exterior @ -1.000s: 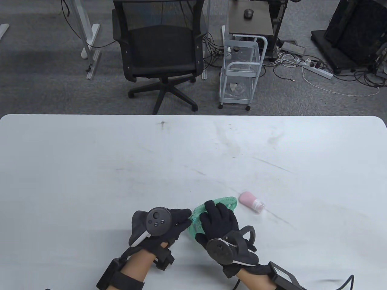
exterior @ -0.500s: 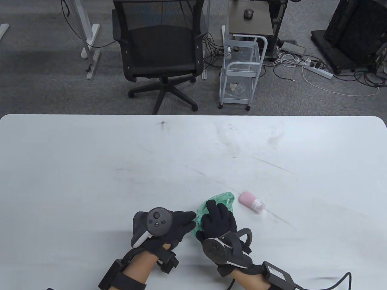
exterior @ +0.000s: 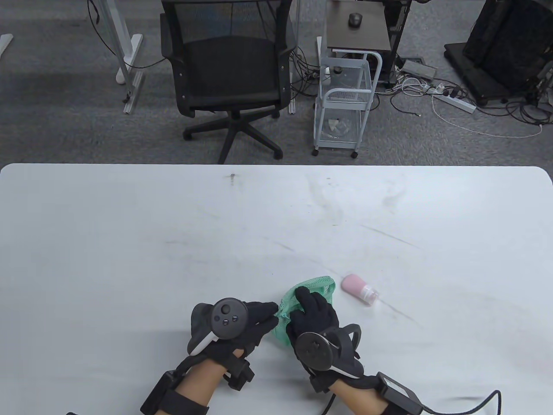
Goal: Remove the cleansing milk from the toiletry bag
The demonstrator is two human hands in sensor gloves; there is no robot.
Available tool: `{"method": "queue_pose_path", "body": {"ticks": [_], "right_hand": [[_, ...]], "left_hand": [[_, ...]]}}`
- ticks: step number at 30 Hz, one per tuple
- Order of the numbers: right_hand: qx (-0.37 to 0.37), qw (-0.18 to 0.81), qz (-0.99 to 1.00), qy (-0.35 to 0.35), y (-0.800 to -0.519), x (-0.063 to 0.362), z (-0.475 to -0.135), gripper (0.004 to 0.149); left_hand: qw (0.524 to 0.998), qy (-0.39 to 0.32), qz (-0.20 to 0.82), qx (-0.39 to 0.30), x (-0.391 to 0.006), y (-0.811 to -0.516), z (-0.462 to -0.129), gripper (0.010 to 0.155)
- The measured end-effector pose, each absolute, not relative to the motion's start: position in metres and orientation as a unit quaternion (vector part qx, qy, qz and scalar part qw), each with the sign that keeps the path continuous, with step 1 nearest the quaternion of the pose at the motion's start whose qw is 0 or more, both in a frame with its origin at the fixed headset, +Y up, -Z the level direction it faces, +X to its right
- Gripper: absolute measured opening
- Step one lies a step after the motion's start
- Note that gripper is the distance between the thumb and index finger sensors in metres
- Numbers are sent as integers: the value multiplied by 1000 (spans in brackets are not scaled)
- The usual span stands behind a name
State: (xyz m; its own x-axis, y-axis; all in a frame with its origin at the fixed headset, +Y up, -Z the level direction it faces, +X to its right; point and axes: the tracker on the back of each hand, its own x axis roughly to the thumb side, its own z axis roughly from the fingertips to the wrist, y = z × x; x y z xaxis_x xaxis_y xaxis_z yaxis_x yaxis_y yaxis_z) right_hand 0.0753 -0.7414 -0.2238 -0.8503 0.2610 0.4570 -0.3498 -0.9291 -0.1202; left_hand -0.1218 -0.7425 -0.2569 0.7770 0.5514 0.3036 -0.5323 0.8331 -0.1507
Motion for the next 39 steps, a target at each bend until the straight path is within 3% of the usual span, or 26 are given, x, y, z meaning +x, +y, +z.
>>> {"method": "queue_pose_path", "body": {"ticks": [16,39], "right_hand": [[248,172,945,-127,-731,87,-225,37],[238,178,947,-122,-730,90,-227,36]], "left_hand": [[970,-150,191,19,-122,-737,-255,41],[980,-120,155,30,-130,-733,-259,41]]}}
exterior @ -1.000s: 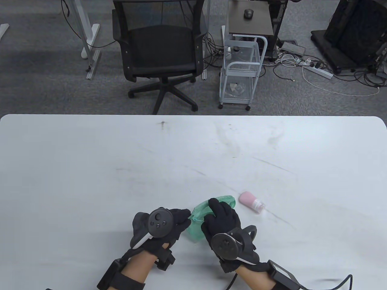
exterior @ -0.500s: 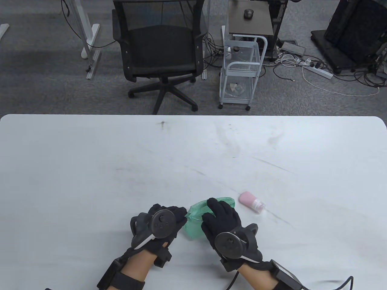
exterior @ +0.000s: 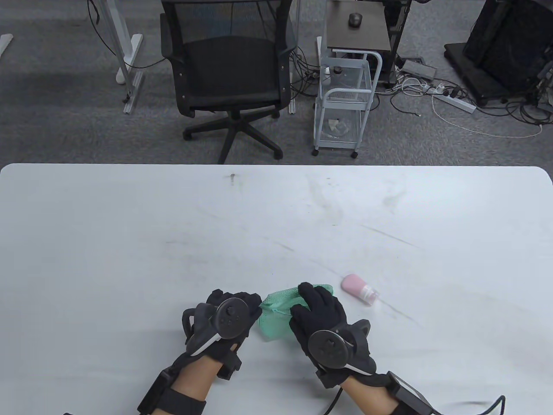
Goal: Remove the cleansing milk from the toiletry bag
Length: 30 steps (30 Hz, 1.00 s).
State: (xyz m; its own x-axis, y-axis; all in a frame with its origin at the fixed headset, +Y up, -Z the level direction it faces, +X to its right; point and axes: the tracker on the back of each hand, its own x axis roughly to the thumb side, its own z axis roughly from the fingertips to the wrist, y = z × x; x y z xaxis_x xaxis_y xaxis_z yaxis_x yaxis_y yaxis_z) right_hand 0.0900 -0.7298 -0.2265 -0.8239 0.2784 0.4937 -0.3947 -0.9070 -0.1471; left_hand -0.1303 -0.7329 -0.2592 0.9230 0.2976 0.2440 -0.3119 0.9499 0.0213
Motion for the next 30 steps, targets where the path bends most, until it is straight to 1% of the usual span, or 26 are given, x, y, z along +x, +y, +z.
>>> {"method": "queue_pose_path", "body": {"ticks": [12,18,23,30], "right_hand": [[231,178,949,-123,-729,93,-228,36],[234,176,949,-119,-730,93,-229,36],[236,176,949,-111,-734,93,-230,37],[241,168,950,-108,-736,91,-229,37]], "left_hand": [[986,-91,138,31,-143,-735,-268,40],[987,-85,133,22,-145,-735,-269,41],[988,-82,131,-5,-146,-737,-269,47],[983,-112,148,-8,-139,-732,-262,60]]}}
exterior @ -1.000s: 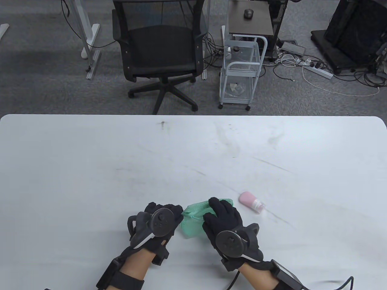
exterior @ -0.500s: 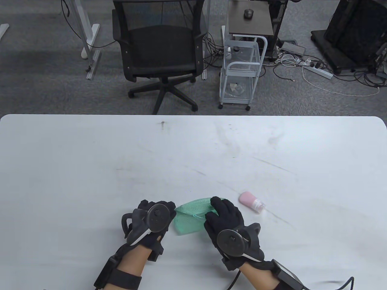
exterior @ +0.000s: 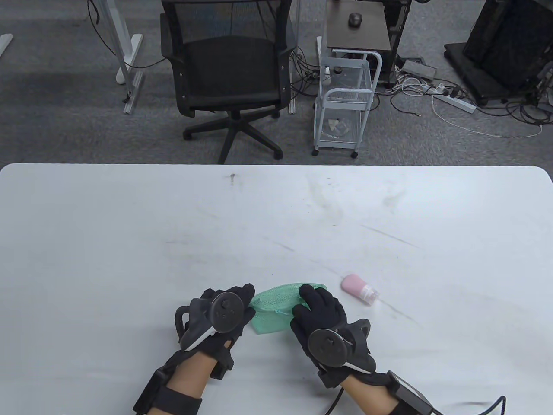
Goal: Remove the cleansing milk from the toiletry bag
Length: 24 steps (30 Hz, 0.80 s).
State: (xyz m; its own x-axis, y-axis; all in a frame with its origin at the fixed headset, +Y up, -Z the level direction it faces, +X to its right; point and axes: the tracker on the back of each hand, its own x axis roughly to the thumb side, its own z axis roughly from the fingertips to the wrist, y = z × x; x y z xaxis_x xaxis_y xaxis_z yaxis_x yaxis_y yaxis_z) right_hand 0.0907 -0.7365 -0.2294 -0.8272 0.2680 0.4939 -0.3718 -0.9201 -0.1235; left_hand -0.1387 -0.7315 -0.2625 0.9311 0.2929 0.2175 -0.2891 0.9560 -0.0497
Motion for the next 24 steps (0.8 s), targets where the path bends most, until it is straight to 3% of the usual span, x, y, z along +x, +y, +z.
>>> {"method": "queue_pose_path", "body": {"ticks": [7,24], "right_hand": [[247,168,949,-105,-737,87,-226,38],[245,159,950,-114,-734,87,-224,36]], "left_hand": [[979,-145,141,-2,-121,-732,-257,64],[981,-151,119,30,-114,-737,-258,47]]}}
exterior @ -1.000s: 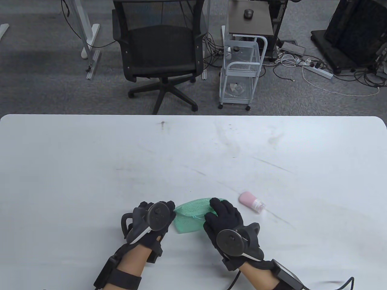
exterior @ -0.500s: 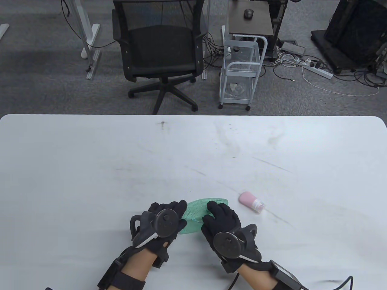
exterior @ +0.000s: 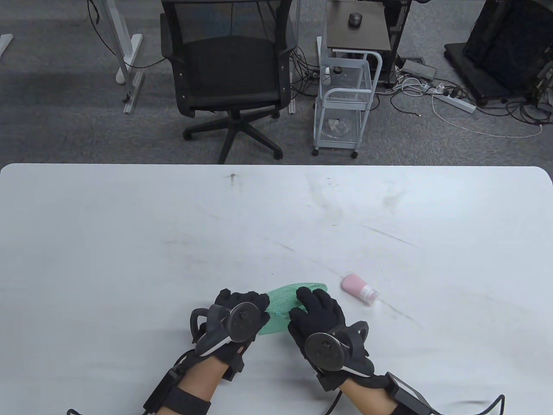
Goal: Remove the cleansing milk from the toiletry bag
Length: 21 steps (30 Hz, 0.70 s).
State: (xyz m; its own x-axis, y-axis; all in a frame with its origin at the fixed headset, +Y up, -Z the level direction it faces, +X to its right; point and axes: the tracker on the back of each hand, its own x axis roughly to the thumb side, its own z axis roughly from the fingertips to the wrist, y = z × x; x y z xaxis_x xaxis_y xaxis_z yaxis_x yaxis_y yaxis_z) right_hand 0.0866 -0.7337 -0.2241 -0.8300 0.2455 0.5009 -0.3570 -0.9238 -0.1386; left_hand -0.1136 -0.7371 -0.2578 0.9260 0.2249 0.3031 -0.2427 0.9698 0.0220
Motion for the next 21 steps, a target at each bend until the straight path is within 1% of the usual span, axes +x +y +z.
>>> {"method": "queue_pose_path", "body": {"ticks": [12,21], "right_hand": [[222,164,955,-108,-731,96,-232,36],[207,168,958,-109,-730,103,-237,35]], "left_hand": [[982,-141,114,45,-116,-736,-258,43],[984,-122,116,55,-126,-734,-261,43]]}}
